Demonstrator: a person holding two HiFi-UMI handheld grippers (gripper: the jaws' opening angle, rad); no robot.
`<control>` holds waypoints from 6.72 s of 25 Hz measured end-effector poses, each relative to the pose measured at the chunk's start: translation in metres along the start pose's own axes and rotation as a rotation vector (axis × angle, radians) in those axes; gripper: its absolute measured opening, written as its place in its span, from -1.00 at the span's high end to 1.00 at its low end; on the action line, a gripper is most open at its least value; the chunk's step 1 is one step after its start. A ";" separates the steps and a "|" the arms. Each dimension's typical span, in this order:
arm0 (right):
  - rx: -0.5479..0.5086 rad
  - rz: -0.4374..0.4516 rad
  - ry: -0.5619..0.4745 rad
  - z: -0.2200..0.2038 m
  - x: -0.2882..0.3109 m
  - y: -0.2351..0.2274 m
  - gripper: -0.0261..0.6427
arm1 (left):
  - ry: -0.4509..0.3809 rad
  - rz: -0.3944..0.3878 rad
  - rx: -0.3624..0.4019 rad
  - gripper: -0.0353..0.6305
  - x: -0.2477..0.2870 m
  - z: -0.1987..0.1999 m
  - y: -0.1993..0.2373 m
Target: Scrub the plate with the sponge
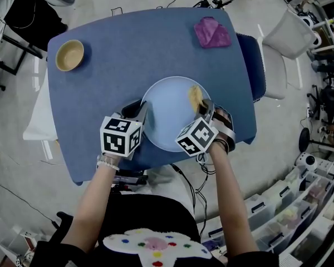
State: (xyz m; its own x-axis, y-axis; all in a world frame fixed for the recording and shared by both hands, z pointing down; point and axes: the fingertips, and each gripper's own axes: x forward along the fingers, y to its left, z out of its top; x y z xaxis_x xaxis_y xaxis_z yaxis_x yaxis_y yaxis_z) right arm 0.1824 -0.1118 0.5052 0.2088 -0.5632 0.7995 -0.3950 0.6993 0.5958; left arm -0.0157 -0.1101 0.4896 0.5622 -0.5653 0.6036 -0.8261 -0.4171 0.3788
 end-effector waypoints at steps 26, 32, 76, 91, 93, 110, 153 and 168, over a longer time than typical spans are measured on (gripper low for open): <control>0.140 0.380 -0.080 -0.014 -0.083 0.109 0.80 | 0.010 0.032 0.014 0.80 0.005 0.000 -0.002; 0.174 0.496 -0.150 0.011 -0.096 0.133 0.80 | 0.010 0.029 -0.005 0.81 0.007 -0.003 -0.002; 0.006 0.132 -0.177 0.055 -0.019 0.038 0.80 | 0.011 0.025 -0.012 0.83 0.003 -0.003 -0.002; 0.044 0.070 -0.096 0.016 -0.008 0.015 0.80 | 0.011 0.024 -0.014 0.83 0.002 -0.002 -0.001; 0.035 0.069 -0.095 0.017 -0.010 0.017 0.80 | 0.012 0.024 -0.014 0.83 0.002 -0.002 -0.001; -0.065 0.170 -0.169 0.038 -0.065 0.092 0.80 | 0.016 0.015 -0.021 0.83 0.004 -0.002 -0.001; -0.069 0.021 -0.020 0.004 -0.006 0.014 0.79 | 0.014 0.020 -0.014 0.83 0.004 -0.002 -0.001; -0.156 0.025 0.081 -0.027 -0.037 0.044 0.80 | 0.007 0.036 -0.008 0.83 0.003 -0.001 0.000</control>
State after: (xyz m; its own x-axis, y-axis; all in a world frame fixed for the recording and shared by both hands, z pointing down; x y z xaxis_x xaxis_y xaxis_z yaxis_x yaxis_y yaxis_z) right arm 0.1812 -0.0487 0.5043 0.2750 -0.5118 0.8139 -0.2586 0.7760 0.5753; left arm -0.0135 -0.1109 0.4925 0.5318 -0.5748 0.6220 -0.8462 -0.3909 0.3622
